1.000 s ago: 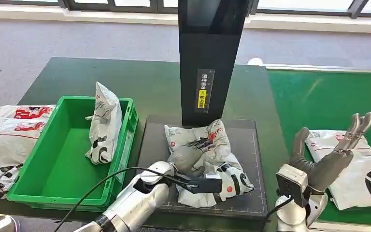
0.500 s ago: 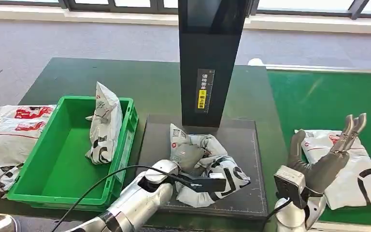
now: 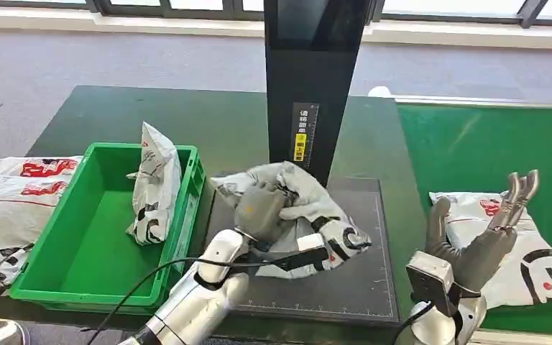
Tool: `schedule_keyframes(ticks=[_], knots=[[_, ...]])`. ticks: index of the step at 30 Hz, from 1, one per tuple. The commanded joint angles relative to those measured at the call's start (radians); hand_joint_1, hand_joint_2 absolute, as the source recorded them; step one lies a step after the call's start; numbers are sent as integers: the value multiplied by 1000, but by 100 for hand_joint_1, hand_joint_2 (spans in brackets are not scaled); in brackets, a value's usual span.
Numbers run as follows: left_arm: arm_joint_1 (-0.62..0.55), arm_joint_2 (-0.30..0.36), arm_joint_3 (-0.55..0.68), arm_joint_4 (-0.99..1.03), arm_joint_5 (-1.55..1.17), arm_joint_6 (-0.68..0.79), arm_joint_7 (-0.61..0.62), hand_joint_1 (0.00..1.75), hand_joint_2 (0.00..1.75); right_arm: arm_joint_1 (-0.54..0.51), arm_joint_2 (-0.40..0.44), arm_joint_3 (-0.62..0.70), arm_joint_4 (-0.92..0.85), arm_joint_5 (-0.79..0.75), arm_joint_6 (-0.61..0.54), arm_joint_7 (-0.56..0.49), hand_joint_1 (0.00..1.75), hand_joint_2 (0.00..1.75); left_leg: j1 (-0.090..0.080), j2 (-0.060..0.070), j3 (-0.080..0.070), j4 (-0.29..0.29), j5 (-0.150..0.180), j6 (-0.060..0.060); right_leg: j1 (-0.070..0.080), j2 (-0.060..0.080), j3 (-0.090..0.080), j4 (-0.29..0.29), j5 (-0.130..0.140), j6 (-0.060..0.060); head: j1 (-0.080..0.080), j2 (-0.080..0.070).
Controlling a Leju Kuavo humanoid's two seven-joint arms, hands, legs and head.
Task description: Moved the parcel from conveyor to table for the left to box.
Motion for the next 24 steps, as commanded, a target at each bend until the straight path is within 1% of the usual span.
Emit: schedule_keyframes(ticks=[1, 2, 3, 4, 7, 8, 9, 10, 11, 12, 13, 15, 16, 17, 18, 19, 21, 24], knots=[[167, -70, 422, -415, 151, 128, -278, 175, 175, -32, -6, 8, 98, 1, -14, 4, 0, 175, 0, 7, 4, -3, -1, -1, 1, 6, 2, -3, 1, -2, 0, 0], [177, -97, 468, -427, 187, 128, -339, 175, 175, -33, -7, 11, 107, 3, -18, 2, 0, 175, 1, 4, 2, -1, -1, 0, 1, 3, 1, -1, 1, -1, 0, 0], [185, -97, 493, -469, 221, 128, -355, 175, 175, -33, -9, 14, 113, 4, -21, 2, 0, 175, 0, 6, 4, -3, 0, -1, 1, 4, 3, -4, 1, -2, 0, 0], [201, -97, 525, -523, 268, 128, -372, 175, 175, -32, -11, 18, 121, 4, -25, 1, 0, 175, 1, 5, 2, -1, -1, 0, 1, 4, 1, -2, 1, -2, 0, 0], [227, -97, 585, -632, 342, 128, -374, 175, 175, -27, -17, 22, 128, 1, -34, 1, 0, 175, 1, 8, 2, -1, -1, 0, 1, 7, 0, -2, 1, -1, 0, 0], [238, -97, 609, -709, 387, 128, -374, 175, 175, -27, -20, 22, 129, -8, -31, -1, 0, 175, 1, 7, 2, -2, -1, 0, 1, 6, 1, -2, 1, -2, 0, 0], [238, -97, 609, -709, 387, 128, -374, 175, 175, -27, -20, 22, 129, -8, -31, -1, 0, 175, 1, 9, 4, -3, -1, -1, 1, 7, 1, -2, 1, -2, 0, 0], [238, -97, 609, -709, 387, 128, -374, 175, 175, -27, -20, 22, 129, -8, -31, -1, 0, 175, 1, 6, 1, -1, -1, -1, 1, 4, -1, -1, 0, -1, 0, 0], [247, -97, 613, -743, 421, 128, -374, 175, 175, -29, -21, 23, 130, -12, -27, -3, 0, 175, 1, 5, 2, -2, -1, -1, 1, 3, 1, -2, 0, -2, 0, 0], [249, -97, 634, -803, 461, 128, -374, 175, 175, -33, -21, 25, 135, -17, -24, -6, 0, 175, 1, 5, 2, -2, -1, -1, 1, 3, 1, -2, 0, -2, 0, 0], [249, -97, 650, -819, 473, 128, -374, 175, 175, -36, -21, 26, 136, -20, -23, -7, 0, 175, 1, 3, 1, -1, -1, 0, 1, 1, 0, -1, -1, -1, 0, 0], [244, -97, 697, -795, 484, 128, -374, 175, 175, -32, -17, 22, 123, -21, -32, -8, 0, 175, 1, 6, 2, -2, -2, 0, 1, 4, 1, -2, 0, -2, 0, 0], [244, -97, 697, -795, 484, 128, -374, 175, 175, -32, -17, 22, 123, -21, -32, -8, 0, 175, 1, 7, 3, -3, -1, 0, 1, 5, 2, -3, 0, -2, 0, 0], [244, -97, 697, -795, 484, 128, -374, 175, 175, -32, -17, 22, 123, -21, -32, -8, 0, 175, 1, 4, 2, -2, -1, 0, 1, 2, 2, -1, 0, -1, 0, 0], [230, -97, 733, -752, 476, 128, -374, 175, 175, -18, -16, 15, 100, -21, -35, -6, 0, 175, 1, 6, 6, -5, 0, 0, 1, 4, 4, -5, 1, -2, 0, 0], [221, -97, 758, -732, 496, 128, -374, 175, 175, -11, -16, 12, 87, -23, -32, -4, 0, 175, 0, 3, 4, -3, 0, 0, 1, 1, 3, -3, 0, -2, 0, 0], [212, -97, 790, -696, 531, 128, -374, 175, 175, 1, -17, 4, 66, -24, -29, -3, 0, 175, 1, 0, 3, -3, 0, 0, 1, -2, 3, -2, -1, -2, 0, 0], [208, -97, 801, -670, 540, 128, -374, 175, 175, 5, -16, -1, 58, -24, -34, -3, 0, 175, 1, 0, 2, -2, 0, 0, 1, -1, 2, -2, -1, -2, 0, 0]])
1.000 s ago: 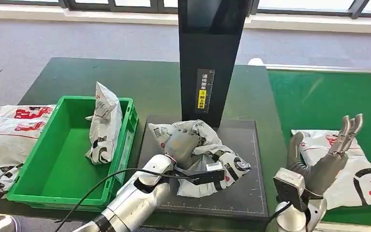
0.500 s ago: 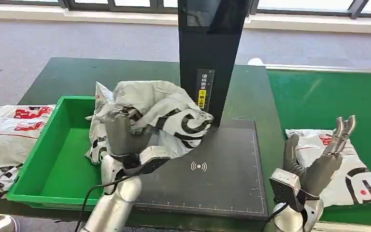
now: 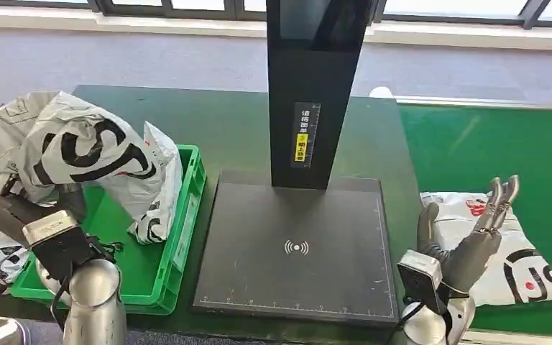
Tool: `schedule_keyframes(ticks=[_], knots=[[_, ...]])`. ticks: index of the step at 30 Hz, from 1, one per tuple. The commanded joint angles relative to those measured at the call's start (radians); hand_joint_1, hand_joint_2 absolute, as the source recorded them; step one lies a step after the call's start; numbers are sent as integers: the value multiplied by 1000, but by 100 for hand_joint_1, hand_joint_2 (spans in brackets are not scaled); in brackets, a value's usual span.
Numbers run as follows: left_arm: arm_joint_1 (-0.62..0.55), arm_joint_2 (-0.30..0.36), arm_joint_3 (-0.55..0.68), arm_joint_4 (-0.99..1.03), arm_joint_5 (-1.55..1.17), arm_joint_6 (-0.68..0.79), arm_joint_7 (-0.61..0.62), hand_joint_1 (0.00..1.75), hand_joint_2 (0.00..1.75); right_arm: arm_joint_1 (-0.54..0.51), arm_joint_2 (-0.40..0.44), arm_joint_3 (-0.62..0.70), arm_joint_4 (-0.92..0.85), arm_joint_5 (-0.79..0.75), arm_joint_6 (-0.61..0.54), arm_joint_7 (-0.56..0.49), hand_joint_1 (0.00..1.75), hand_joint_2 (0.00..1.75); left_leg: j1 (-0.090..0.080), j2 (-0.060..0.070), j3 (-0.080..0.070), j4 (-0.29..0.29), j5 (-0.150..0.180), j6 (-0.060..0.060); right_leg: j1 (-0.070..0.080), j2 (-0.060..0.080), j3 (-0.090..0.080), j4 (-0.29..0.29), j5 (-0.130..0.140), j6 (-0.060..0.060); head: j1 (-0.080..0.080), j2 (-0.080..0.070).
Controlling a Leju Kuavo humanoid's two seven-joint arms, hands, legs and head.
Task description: Moved the parcel from conveyor to table for the left to box.
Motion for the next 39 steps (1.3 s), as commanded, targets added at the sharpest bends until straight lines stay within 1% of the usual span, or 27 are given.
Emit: schedule_keyframes(ticks=[1, 5, 6, 7, 9, 11, 12, 13, 15, 16, 21, 22, 27, 30, 31, 32, 35, 36, 39], knots=[[-37, -57, 173, 85, 41, -4, 1, 175, 175, 6, -15, -6, -12, -7, -3, 1, 0, 175, 0, 2, 3, -3, 0, 0, 1, 0, 2, -3, 1, -1, 0, 0], [-37, -57, 173, 85, 41, -4, 1, 175, 175, 6, -15, -6, -12, -7, -3, 1, 0, 175, 0, 1, 1, -1, 0, 0, 0, -1, 0, -2, 0, -1, 0, 0], [-53, -57, 211, 137, 13, -4, 16, 175, 175, 17, -13, -14, -28, -7, -13, 1, 0, 175, 0, 1, 2, -2, 0, 0, 0, -1, 1, -3, 0, -1, 0, 0], [-58, -57, 212, 157, -2, -4, 26, 175, 175, 22, -13, -17, -36, -9, -15, 0, 0, 175, 0, 1, 2, -1, 0, 0, 0, -1, 1, -2, 0, -1, 0, 0], [-73, -57, 195, 210, -109, -4, 108, 175, 175, 40, -14, -26, -61, -15, -22, -2, 0, 175, 0, 0, 4, -3, 1, 0, 0, -2, 3, -3, 0, -1, 0, 0], [-79, -57, 157, 248, -242, -4, 212, 175, 175, 49, -15, -30, -73, -19, -26, -5, 0, 175, 0, -4, 2, -2, 1, 0, 0, -5, 2, -2, 0, -1, 0, 0], [-89, -57, 130, 304, -329, -4, 285, 175, 175, 51, -13, -33, -81, -12, -26, 0, 0, 175, 0, -5, 2, -2, 2, 0, 0, -7, 3, -3, 0, -1, 0, 0], [-95, -57, 109, 327, -376, -4, 337, 175, 175, 50, -15, -32, -83, -20, -27, -5, 0, 175, 0, -4, 2, -2, 1, 0, 0, -6, 2, -3, 0, -1, 0, 0], [-103, -57, 100, 371, -418, -4, 378, 175, 175, 45, -16, -31, -79, -21, -29, -6, 0, 175, 0, -3, 2, -2, 1, 0, 0, -4, 1, -3, 0, -1, 0, 0], [-101, -57, 105, 382, -420, -4, 379, 175, 175, 40, -5, -42, -72, -19, -12, -20, 0, 175, -1, -2, 3, -3, 2, 0, 0, -5, 2, -4, 0, -1, 0, 0], [-114, -57, 103, 420, -458, -4, 426, 175, 175, 26, -9, -28, -60, -18, -27, -9, 0, 175, 0, -1, 2, -3, 2, 0, 0, -4, 2, -4, 1, -1, 0, 0], [-114, -57, 103, 421, -459, -4, 428, 175, 175, 25, -10, -28, -59, -18, -27, -8, 0, 175, 0, 1, 1, -1, 1, 0, 0, -2, 0, -1, 0, -1, 0, 0], [-115, -57, 102, 425, -463, -4, 432, 175, 175, 26, -10, -28, -59, -18, -28, -8, 0, 175, 0, 1, 1, -1, 1, 0, 0, -2, 1, -2, 0, -1, 0, 0], [-124, -57, 101, 461, -495, -4, 471, 175, 175, 24, -10, -27, -57, -15, -28, -2, 0, 175, 0, 1, 1, 0, 0, 0, 0, -1, 0, -1, 0, -1, 0, 0], [-121, -57, 113, 435, -498, -4, 484, 33, 175, 23, -10, -26, -55, -13, -27, 1, 0, 175, 0, 1, 2, -1, 1, 0, 0, -2, 1, -2, 0, -1, 0, 0], [-118, -57, 120, 426, -491, -4, 488, 0, 175, 21, -10, -24, -53, -11, -26, 2, 0, 175, 0, 1, 1, 0, 1, 0, 0, -1, -1, -1, 0, -1, 0, 0], [-120, -57, 132, 441, -460, -4, 492, 0, 175, 16, -11, -21, -46, -8, -28, 4, 0, 175, 0, 3, 1, 0, 0, 0, 1, 0, -1, -2, 1, -1, 0, 0], [-122, -57, 128, 455, -440, -4, 481, 0, 0, 15, -11, -21, -44, -8, -29, 5, 0, 175, 0, 3, 1, 0, 0, 0, 0, 0, 0, -1, 0, -1, 0, 0], [-131, -57, 132, 477, -495, -4, 521, 0, 0, 7, -14, -17, -33, -9, -26, 6, 0, 175, 0, 1, 3, -3, 2, 0, 0, -2, 2, -4, 1, -1, 0, 0]])
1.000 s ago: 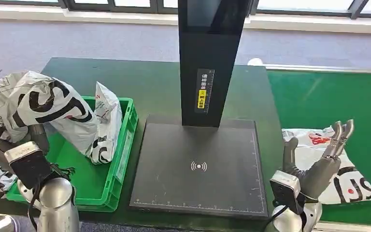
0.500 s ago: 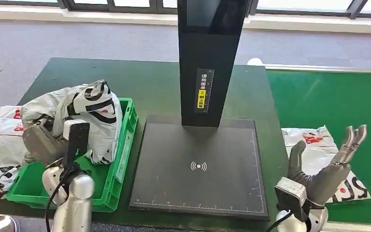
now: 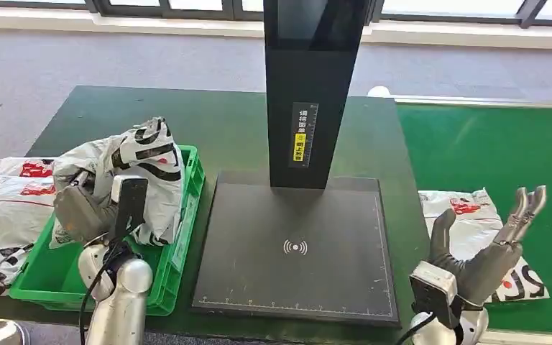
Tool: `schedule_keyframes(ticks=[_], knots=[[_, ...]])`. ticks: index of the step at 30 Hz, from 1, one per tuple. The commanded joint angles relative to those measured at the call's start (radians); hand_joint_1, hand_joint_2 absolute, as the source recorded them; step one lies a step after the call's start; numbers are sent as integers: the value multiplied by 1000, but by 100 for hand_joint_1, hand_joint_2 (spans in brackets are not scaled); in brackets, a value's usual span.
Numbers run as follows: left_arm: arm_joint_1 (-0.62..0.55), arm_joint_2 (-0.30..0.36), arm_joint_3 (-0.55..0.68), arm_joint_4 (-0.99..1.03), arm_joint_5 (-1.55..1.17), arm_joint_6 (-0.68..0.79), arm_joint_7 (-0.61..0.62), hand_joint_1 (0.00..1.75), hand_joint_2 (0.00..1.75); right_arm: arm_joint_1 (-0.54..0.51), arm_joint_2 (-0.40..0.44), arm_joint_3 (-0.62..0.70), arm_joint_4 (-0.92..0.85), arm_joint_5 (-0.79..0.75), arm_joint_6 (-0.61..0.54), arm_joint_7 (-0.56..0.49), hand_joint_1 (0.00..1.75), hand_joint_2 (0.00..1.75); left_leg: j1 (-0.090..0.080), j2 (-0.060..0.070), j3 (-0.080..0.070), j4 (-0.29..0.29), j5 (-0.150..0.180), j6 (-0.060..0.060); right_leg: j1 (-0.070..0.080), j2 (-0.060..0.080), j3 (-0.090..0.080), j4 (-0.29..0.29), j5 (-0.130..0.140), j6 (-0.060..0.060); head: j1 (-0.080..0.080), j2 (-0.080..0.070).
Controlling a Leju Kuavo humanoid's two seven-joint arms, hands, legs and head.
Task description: Moved the parcel from conveyor to table for the left to box.
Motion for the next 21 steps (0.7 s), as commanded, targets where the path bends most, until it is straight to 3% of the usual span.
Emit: schedule_keyframes(ticks=[1, 21], knots=[[-72, -51, 38, 101, -3, -4, 35, 0, 0, -44, -14, -13, 57, -2, -1, 5, 0, 175, 0, -2, 1, -1, 1, 0, 0, -3, 2, -2, 0, -1, 0, 0], [-49, -51, 56, 43, 28, -4, 34, 0, 0, -63, -19, -2, 79, -7, -13, 3, 0, 175, 0, -1, 0, 0, 0, 0, 1, -1, 2, -1, 0, -1, 0, 0]])
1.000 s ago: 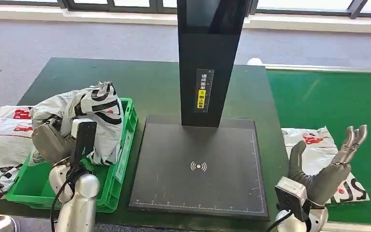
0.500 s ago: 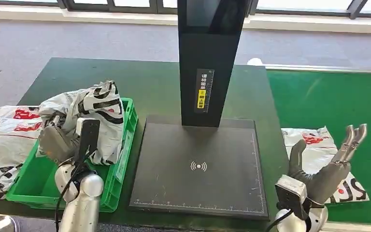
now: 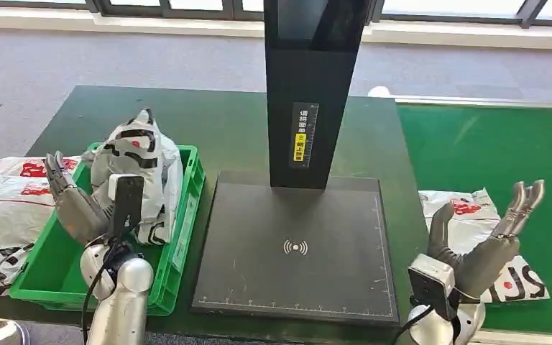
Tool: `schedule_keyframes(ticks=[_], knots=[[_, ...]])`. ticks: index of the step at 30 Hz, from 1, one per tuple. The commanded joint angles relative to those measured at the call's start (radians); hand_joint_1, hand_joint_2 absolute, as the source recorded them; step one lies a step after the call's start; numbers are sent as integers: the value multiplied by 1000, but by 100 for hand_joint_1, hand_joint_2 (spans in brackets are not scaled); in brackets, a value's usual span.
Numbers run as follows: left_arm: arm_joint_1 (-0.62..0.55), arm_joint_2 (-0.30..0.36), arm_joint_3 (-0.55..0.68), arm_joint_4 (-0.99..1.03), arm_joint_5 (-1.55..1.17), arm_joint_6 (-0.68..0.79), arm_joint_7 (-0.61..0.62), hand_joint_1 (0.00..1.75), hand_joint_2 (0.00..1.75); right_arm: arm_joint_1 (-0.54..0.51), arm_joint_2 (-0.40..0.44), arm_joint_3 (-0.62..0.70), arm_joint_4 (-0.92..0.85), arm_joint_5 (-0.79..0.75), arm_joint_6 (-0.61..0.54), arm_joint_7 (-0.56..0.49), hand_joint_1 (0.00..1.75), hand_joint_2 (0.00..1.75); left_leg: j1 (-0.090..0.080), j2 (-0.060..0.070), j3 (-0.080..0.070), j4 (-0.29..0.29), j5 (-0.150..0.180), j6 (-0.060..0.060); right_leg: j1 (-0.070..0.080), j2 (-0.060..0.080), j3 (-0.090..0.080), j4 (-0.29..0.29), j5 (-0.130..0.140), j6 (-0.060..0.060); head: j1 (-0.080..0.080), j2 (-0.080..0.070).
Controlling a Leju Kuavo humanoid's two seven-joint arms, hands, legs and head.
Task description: Moved the parcel from conveyor to table for the left to box.
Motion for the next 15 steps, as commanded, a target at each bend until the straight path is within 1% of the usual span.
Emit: schedule_keyframes(ticks=[1, 8, 9, 11, 13, 15], knots=[[-45, -49, 52, 30, 14, -5, 1, 0, 0, -32, -20, -1, 48, -5, -2, 2, 0, 175, 0, 0, 1, -1, 1, 0, 0, -1, 2, -2, 0, -1, 0, 0], [-33, -49, 41, -4, -8, -5, 8, 0, 0, -48, -23, 3, 66, -10, -8, -2, 0, 175, 0, 0, 1, -1, 0, 0, 1, -1, 1, -1, 0, -1, 0, 0], [-29, -49, 39, -17, -15, -5, 10, 0, 0, -50, -23, 3, 69, -11, -8, -2, 0, 175, 0, 1, 3, -4, 1, 0, 0, -1, 4, -5, 1, -1, 0, 0], [-28, -49, 39, -29, -14, -5, 16, 0, 0, -56, -25, 3, 78, -13, -7, -3, 0, 175, 0, 0, 0, -1, 0, 0, 0, 0, 1, -1, 0, -1, 0, 0], [-25, -49, 53, -62, 16, -5, -4, 0, 0, -61, -25, 3, 83, -16, -5, -4, 0, 175, 0, 0, 1, -2, 0, 0, 1, -1, 2, -2, 0, -1, 0, 0], [-19, -49, 71, -113, 76, -5, -52, 0, 0, -67, -24, 1, 90, -18, -2, -5, 0, 175, 0, 1, 1, -2, 0, 0, 1, -1, 2, -2, 1, -1, 0, 0]])
